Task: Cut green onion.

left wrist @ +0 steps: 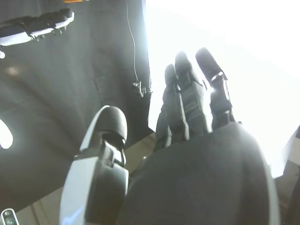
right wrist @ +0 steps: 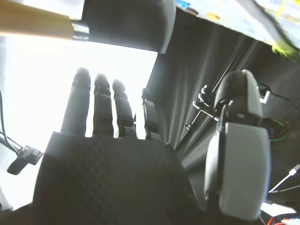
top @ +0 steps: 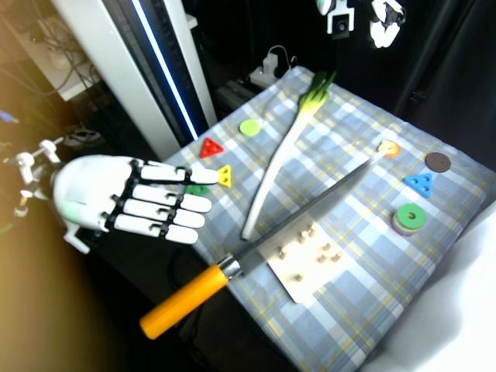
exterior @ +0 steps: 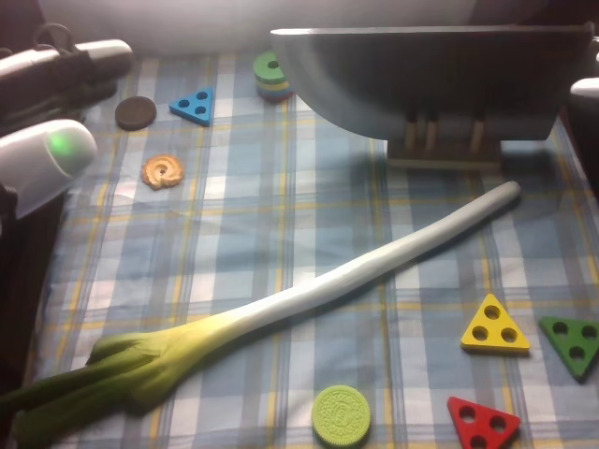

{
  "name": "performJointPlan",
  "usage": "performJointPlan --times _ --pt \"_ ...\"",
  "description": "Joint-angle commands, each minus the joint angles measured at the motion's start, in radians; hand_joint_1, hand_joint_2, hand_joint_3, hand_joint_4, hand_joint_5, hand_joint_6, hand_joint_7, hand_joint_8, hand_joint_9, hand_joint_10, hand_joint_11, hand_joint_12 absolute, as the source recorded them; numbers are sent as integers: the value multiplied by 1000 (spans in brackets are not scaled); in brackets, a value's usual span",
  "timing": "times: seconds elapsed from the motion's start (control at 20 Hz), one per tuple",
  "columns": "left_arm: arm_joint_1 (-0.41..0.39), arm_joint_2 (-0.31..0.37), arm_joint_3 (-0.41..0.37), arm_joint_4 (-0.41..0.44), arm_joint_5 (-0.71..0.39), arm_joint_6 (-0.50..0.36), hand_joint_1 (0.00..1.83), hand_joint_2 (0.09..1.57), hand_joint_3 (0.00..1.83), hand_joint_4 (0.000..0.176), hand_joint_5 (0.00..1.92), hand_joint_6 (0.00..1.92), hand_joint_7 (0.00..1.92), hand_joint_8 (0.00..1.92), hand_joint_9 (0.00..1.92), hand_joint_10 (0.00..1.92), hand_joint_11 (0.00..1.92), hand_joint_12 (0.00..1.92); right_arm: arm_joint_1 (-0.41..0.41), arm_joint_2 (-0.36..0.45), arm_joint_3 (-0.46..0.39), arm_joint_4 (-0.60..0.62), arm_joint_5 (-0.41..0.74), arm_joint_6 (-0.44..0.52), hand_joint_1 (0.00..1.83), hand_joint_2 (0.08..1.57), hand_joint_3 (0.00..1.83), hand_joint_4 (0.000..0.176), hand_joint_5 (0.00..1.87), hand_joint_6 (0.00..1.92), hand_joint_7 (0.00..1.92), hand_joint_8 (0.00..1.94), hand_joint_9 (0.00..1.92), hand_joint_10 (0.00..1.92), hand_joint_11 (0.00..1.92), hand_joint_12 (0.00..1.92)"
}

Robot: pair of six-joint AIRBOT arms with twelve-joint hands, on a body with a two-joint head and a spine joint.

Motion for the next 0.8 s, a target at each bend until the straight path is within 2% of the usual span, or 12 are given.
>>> performJointPlan --times 0.0,0.05,0.1,0.15,0.25,0.35,0.4,0.5,0.6,0.65,0.7,0.75 --pt "-10 -4 5 -9 -115 -10 132 1404 6 109 459 9 471 8 414 19 0 628 27 -3 16 32 122 -1 692 1056 2 97 311 0 244 0 200 0 143 140" --pt "-10 -5 5 -11 -113 -11 166 1405 2 120 478 4 484 4 428 10 0 772 57 -13 39 47 109 -1 754 995 0 128 169 0 147 0 105 0 94 68" --pt "-10 -5 5 -11 -111 -11 191 1409 1 115 483 2 497 4 435 7 0 817 75 -19 54 56 96 -1 756 957 0 166 79 0 71 0 39 0 43 34" --pt "-10 -6 6 -11 -109 -11 222 1411 0 109 481 1 498 3 433 4 0 817 105 -28 77 66 69 -1 750 906 0 174 30 0 22 0 7 0 11 16" --pt "-10 -8 6 -11 -106 -11 263 1399 0 108 504 4 503 2 426 0 0 784 149 -44 117 78 11 -1 869 876 0 175 5 0 0 0 0 0 0 0" --pt "-10 -9 7 -11 -98 -11 311 1394 0 103 517 3 533 6 450 5 0 817 200 -61 163 84 -67 -1 888 849 0 176 0 0 0 0 0 0 0 0" --pt "-10 -9 7 -11 -95 -11 328 1394 0 86 528 5 537 5 447 3 0 822 220 -67 178 84 -99 -3 905 844 0 176 0 0 0 0 0 0 0 0" --pt "-10 -10 8 -11 -90 -11 315 1394 0 94 521 0 520 0 445 2 0 812 272 -82 217 85 -192 -28 920 857 0 176 0 0 0 0 0 0 0 0" --pt "-10 -13 10 -11 -84 -13 321 1393 0 94 518 0 542 4 470 6 0 890 337 -103 255 84 -314 -85 924 871 3 176 0 0 0 0 0 0 0 0" --pt "-10 -15 12 -11 -82 -17 319 1392 0 82 526 6 537 0 468 3 0 864 373 -117 278 80 -363 -103 927 852 0 174 0 0 0 0 0 0 0 0" --pt "-10 -16 12 -11 -82 -18 319 1392 0 82 526 6 537 0 468 3 0 864 389 -123 288 79 -385 -111 927 852 0 174 0 0 0 0 0 0 0 0" --pt "-10 -17 13 -11 -82 -19 339 1387 0 76 524 3 520 0 451 1 0 838 426 -138 311 78 -436 -140 955 856 0 161 12 5 2 0 0 0 0 0"
